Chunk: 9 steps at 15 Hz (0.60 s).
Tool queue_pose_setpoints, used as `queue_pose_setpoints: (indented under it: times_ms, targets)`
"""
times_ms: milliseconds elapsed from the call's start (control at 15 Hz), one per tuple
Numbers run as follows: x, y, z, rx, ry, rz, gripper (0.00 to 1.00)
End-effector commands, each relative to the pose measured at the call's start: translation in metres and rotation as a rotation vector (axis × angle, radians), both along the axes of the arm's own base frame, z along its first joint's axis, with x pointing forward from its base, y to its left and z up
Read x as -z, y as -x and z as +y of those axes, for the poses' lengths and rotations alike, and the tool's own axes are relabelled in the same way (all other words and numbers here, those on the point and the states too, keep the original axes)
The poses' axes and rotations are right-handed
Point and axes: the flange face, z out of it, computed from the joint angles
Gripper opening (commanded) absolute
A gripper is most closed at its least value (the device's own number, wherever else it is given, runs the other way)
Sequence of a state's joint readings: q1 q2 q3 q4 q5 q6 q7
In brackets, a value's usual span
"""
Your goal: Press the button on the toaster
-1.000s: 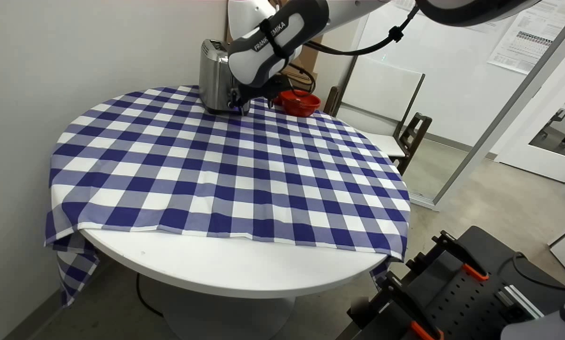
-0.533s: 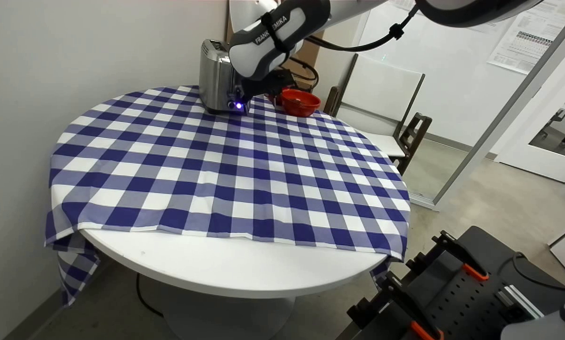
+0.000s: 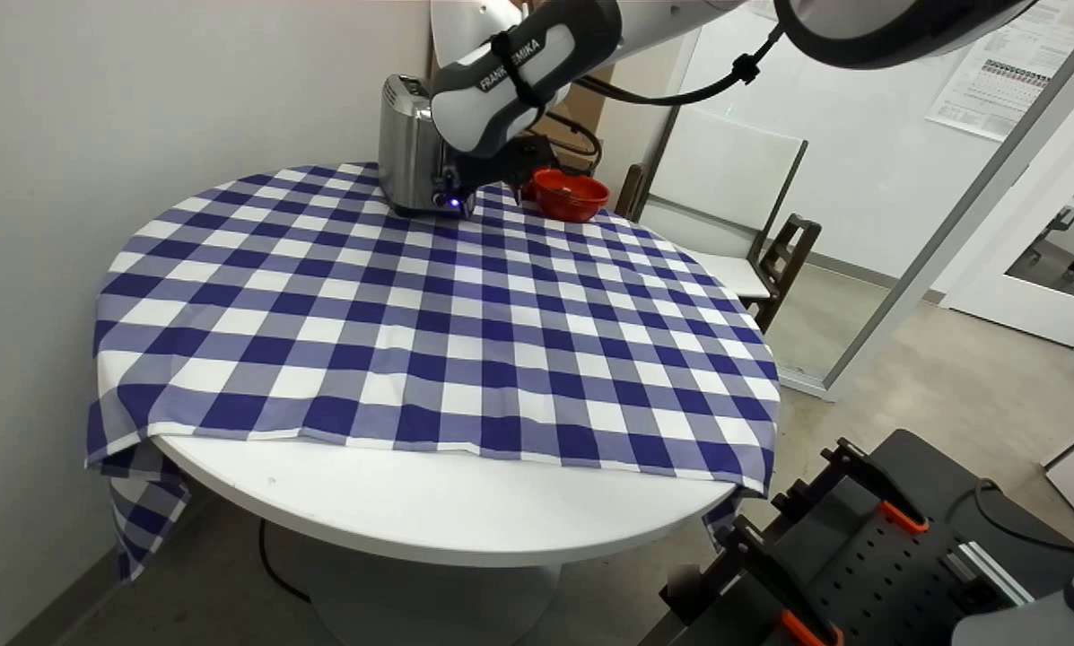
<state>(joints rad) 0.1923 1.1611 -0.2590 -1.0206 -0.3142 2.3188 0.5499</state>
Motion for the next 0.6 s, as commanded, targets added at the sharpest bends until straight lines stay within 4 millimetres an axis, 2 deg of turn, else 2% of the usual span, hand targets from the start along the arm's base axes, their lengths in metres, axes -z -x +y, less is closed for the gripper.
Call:
queue_pose_setpoints:
  times_ms: [0, 533]
  targets:
    - [0.001, -0.008, 0.002, -0.009, 0.001, -0.005, 1.00]
    - [0.000, -0.019, 0.013, -0.046, 0.058, -0.118, 1.00]
